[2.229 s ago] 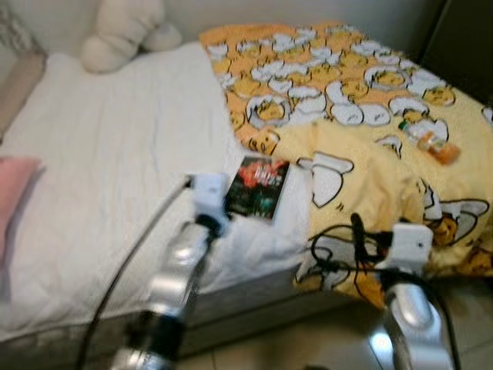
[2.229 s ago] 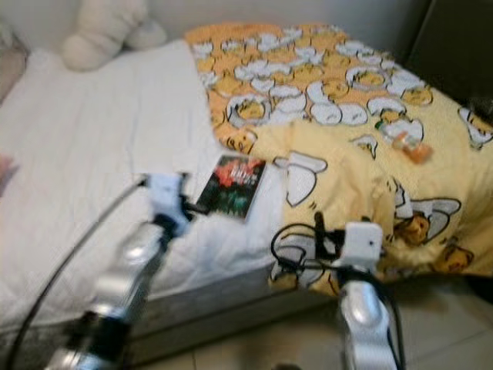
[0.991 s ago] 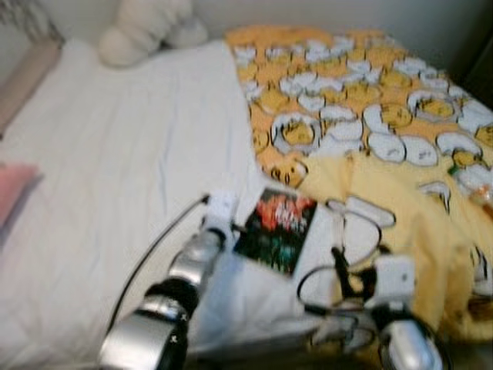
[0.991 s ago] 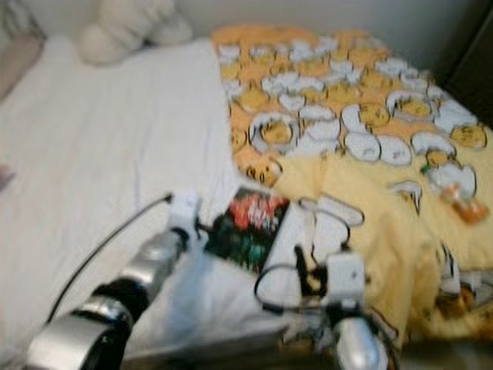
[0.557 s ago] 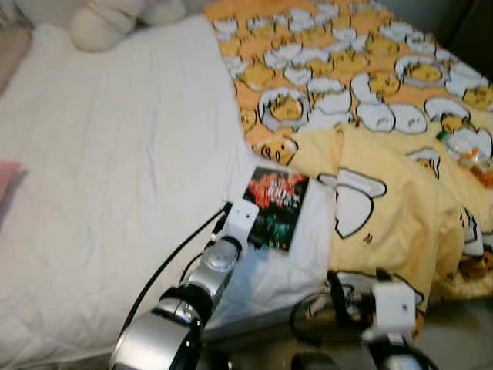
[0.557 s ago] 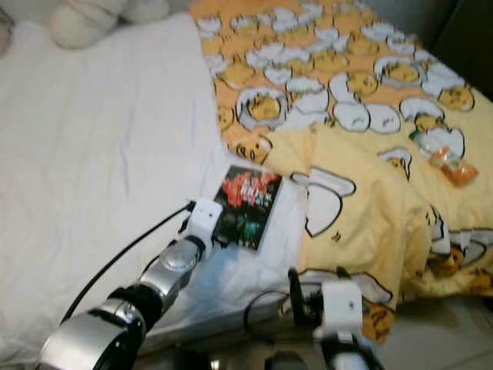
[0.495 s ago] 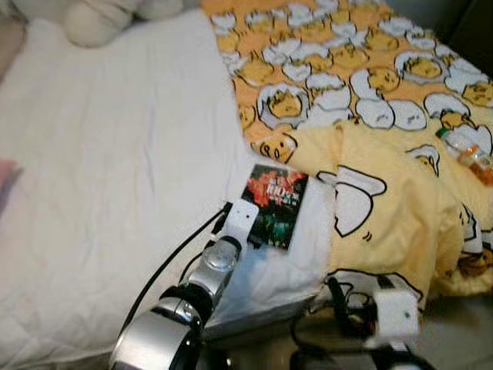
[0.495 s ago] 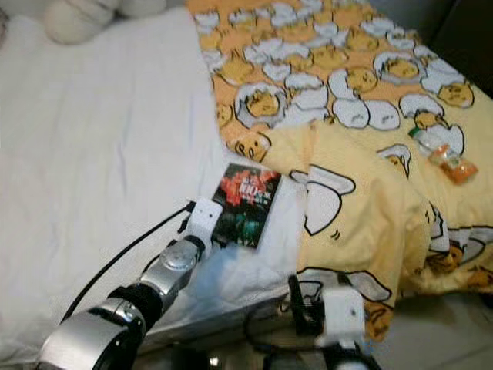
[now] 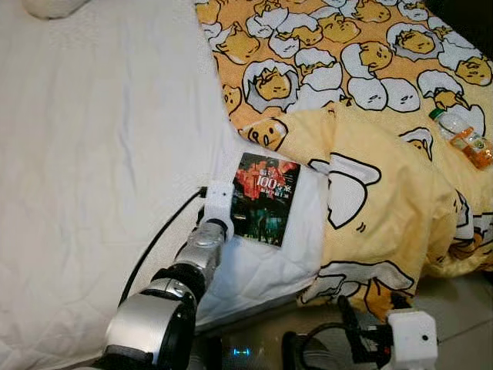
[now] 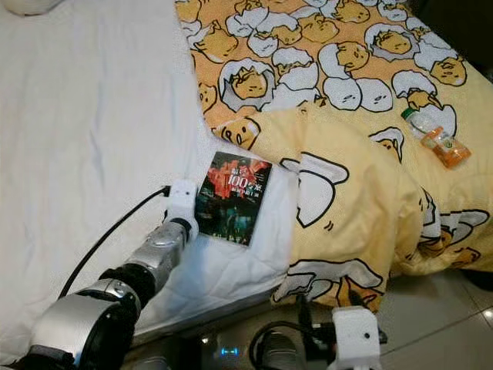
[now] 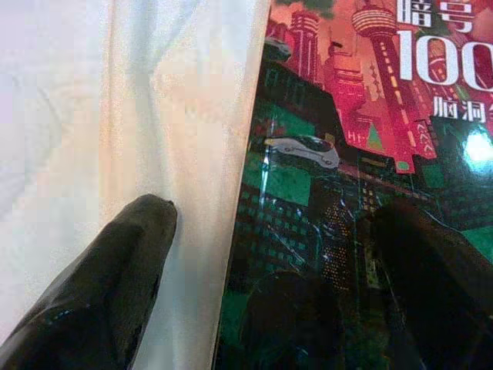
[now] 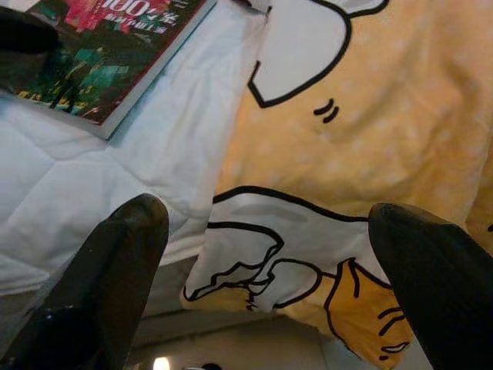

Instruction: Clean up the room

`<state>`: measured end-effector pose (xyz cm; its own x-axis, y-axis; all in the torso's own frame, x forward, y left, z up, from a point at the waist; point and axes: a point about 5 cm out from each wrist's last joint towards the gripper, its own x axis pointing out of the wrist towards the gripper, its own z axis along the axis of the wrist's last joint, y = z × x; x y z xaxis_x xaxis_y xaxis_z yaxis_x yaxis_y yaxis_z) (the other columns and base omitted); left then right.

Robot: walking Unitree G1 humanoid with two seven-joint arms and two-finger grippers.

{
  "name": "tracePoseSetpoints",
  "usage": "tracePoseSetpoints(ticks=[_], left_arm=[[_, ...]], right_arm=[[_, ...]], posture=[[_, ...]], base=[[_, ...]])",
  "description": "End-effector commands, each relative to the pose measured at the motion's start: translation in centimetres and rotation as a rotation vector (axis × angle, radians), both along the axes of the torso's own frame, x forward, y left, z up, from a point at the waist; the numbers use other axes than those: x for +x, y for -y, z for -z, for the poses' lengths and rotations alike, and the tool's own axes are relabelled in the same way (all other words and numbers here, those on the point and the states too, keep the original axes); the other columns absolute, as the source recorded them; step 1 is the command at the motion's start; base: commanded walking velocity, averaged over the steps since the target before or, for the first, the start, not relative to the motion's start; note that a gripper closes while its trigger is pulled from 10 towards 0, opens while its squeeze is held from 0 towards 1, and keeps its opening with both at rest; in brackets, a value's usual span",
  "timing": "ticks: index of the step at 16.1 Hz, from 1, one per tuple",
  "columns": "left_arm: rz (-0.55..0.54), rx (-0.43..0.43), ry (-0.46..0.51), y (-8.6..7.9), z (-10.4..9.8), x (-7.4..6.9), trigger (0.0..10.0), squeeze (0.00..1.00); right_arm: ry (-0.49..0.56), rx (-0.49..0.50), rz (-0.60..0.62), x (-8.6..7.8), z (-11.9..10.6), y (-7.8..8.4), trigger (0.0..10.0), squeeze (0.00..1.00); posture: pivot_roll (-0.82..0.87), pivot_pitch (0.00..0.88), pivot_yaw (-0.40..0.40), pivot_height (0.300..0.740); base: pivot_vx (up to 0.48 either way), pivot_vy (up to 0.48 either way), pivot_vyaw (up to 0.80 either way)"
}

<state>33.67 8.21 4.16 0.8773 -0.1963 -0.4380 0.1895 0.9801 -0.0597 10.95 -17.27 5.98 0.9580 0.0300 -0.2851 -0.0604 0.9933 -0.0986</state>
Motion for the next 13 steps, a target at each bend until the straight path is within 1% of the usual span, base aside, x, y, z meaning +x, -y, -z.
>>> tracePoseSetpoints(ticks=[1,3,4,5,6,7,8,9,10,11,12,13], left_arm=[[0.009,-0.063,-0.123,0.2,2.0,-1.5,10.0,0.00],[0.061,-0.029,-0.110,0.6,2.0,-1.6,10.0,0.00],[0.126,0.042,-0.076,1.0,1.8,-1.6,10.0,0.00],[0.176,0.082,-0.071,1.4,1.9,-1.8,10.0,0.00],[0.199,0.117,-0.090,1.5,2.6,-2.4,4.3,0.00],[0.213,0.145,-0.156,1.4,3.6,-3.2,0.0,0.00],[0.177,0.121,-0.261,1.0,4.7,-4.2,0.0,0.00],[0.140,0.059,-0.332,0.9,5.3,-4.7,0.0,0.00],[0.137,0.039,-0.358,1.0,5.4,-4.9,0.0,0.00],[0.152,0.038,-0.369,1.1,5.5,-5.1,0.0,0.00],[0.156,0.058,-0.345,0.9,5.4,-4.9,0.0,0.00],[0.185,0.063,-0.332,1.0,5.2,-4.7,0.0,0.00]], right_arm=[[-0.030,-0.004,0.000,-0.3,0.0,0.2,10.0,0.00],[-0.042,-0.012,0.003,-0.3,0.3,0.6,10.0,0.00],[-0.047,-0.017,0.007,-0.2,0.4,0.7,10.0,0.00],[-0.051,-0.018,0.008,0.0,0.5,0.7,10.0,0.00],[-0.054,-0.018,0.009,0.0,0.6,0.6,10.0,0.00],[-0.057,-0.017,0.008,0.1,0.7,0.5,10.0,0.00],[-0.054,-0.002,0.006,0.2,0.6,0.3,10.0,0.00],[-0.046,0.012,0.005,0.2,0.3,0.2,10.0,0.00],[-0.045,0.020,0.009,0.2,0.2,0.2,10.0,0.00],[-0.048,0.022,0.014,0.0,0.1,0.3,10.0,0.00],[-0.057,0.015,0.013,-0.1,0.3,0.3,10.0,0.00],[-0.059,0.012,0.013,0.1,0.5,0.4,10.0,0.00]], posture=[[-0.29,0.249,0.012,0.740],[-0.28,0.245,0.014,0.740],[-0.27,0.245,0.019,0.740],[-0.27,0.245,0.019,0.740],[-0.27,0.244,0.022,0.740],[-0.27,0.245,0.021,0.740],[-0.27,0.252,0.020,0.740],[-0.28,0.259,0.018,0.740],[-0.28,0.265,0.013,0.740],[-0.28,0.267,0.012,0.740],[-0.28,0.259,0.014,0.740],[-0.28,0.250,0.017,0.740]], base=[[0.000,0.000,0.00],[0.000,0.000,0.00],[0.000,0.000,0.00],[0.000,0.000,0.00],[0.000,0.000,0.00],[0.000,0.000,0.00],[0.000,0.000,0.00],[0.000,0.000,0.00],[0.000,0.000,0.00],[0.000,0.000,0.00],[0.000,0.000,0.00],[0.000,0.000,0.00]])
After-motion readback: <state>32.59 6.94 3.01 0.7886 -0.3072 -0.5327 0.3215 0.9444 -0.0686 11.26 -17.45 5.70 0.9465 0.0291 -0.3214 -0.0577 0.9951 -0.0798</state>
